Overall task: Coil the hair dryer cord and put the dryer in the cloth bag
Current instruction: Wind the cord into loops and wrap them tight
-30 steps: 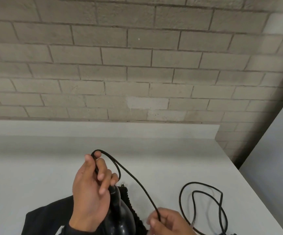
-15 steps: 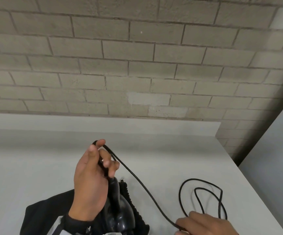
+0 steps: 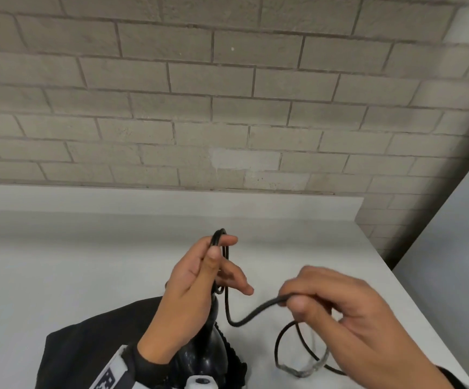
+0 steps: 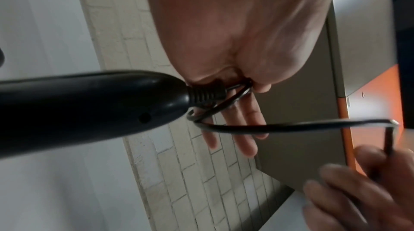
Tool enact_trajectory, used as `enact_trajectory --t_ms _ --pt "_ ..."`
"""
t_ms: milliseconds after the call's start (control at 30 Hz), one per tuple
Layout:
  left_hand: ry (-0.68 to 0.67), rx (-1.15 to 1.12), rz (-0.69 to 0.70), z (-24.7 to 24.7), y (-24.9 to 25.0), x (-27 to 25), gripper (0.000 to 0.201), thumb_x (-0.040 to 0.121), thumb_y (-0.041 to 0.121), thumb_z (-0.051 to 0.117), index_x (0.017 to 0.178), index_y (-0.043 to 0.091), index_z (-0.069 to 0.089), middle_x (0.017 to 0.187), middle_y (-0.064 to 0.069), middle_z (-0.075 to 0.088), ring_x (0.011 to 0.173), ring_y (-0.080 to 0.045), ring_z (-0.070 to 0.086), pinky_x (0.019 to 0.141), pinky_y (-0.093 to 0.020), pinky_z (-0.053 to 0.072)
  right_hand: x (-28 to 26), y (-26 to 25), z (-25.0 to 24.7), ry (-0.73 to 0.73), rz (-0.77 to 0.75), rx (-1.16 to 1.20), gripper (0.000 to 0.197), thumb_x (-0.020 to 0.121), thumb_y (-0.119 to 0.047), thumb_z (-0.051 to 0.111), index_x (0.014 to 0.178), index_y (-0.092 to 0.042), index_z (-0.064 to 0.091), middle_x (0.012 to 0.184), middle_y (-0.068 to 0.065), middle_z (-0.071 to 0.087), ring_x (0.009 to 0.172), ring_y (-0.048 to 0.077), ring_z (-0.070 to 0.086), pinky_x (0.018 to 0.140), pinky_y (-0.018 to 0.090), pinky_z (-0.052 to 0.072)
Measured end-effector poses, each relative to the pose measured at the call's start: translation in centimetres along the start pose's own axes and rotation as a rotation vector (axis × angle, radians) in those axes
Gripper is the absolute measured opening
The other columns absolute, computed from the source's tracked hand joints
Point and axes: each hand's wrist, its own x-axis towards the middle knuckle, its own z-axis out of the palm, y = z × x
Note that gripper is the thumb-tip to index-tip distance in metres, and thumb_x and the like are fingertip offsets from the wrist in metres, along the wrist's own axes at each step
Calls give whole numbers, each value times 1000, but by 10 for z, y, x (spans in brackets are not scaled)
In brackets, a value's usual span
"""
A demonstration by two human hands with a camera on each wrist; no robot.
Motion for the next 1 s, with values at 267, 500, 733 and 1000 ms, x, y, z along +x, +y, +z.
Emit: enact_trajectory --t_ms 267,500,733,1000 --pt "-165 -32 -68 8 3 -7 49 93 60 47 118 21 62 75 -17 71 63 -34 71 70 -33 55 38 7 9 212 98 133 15 93 -25 59 84 -22 70 62 -15 57 60 5 52 59 10 40" --pt "-231 -139 -75 9 5 -11 54 93 62 47 116 16 63 71 -14 71 52 -26 64 64 -33 52 50 22 16 345 189 87 17 91 -31 58 81 -24 69 61 3 55 55 15 50 52 14 39" --pt "-168 -209 -90 9 4 -12 47 87 63 58 92 16 61 47 -4 51 36 -13 37 47 -36 28 36 52 32 297 314 93 24 96 -29 54 76 -25 67 65 0 61 52 4 49 53 19 40" --pt "-123 -245 -171 11 5 -12 54 80 73 58 87 19 59 45 3 33 38 -12 23 45 -32 29 13 55 73 108 327 169 32 99 -37 45 129 -48 49 90 -14 65 55 4 47 57 18 41"
